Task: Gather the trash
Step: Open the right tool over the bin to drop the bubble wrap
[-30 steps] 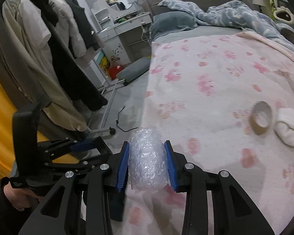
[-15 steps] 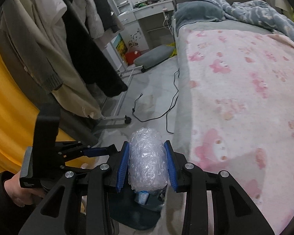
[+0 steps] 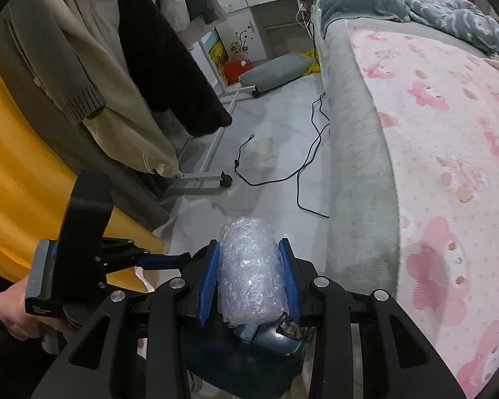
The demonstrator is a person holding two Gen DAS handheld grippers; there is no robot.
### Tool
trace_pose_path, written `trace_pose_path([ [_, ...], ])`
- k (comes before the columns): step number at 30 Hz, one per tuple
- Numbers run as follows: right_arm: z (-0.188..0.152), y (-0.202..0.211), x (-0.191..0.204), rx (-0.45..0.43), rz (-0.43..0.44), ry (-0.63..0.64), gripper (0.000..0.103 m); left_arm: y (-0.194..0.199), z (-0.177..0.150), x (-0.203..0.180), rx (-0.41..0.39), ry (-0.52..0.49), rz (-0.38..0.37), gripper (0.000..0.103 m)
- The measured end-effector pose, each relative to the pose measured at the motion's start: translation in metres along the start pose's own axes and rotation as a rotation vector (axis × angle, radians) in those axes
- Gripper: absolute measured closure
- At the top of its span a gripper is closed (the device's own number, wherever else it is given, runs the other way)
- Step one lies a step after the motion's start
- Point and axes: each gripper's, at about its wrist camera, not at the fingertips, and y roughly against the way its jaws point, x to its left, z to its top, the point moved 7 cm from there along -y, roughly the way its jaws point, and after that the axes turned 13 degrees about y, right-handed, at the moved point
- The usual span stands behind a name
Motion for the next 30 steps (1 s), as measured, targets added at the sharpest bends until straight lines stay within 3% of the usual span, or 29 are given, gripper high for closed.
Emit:
trace_pose_path([
  [5, 0.003, -0.014, 0.004, 0.02, 0.0, 0.007, 0.066, 0.002, -0.001, 0.01, 0.016, 0.022, -0.015, 0.031],
  [9, 0.002, -0.025, 0.006, 0.052, 0.0, 0.01, 0.066, 0.007, 0.002, 0.018, 0.002, 0.041, -0.017, 0.027],
  [30, -0.037, -0.085, 0.025, 0.28, -0.009, 0.073, 0.066, 0.048, 0.032, 0.028, -0.195, 0.046, -0.028, 0.022],
])
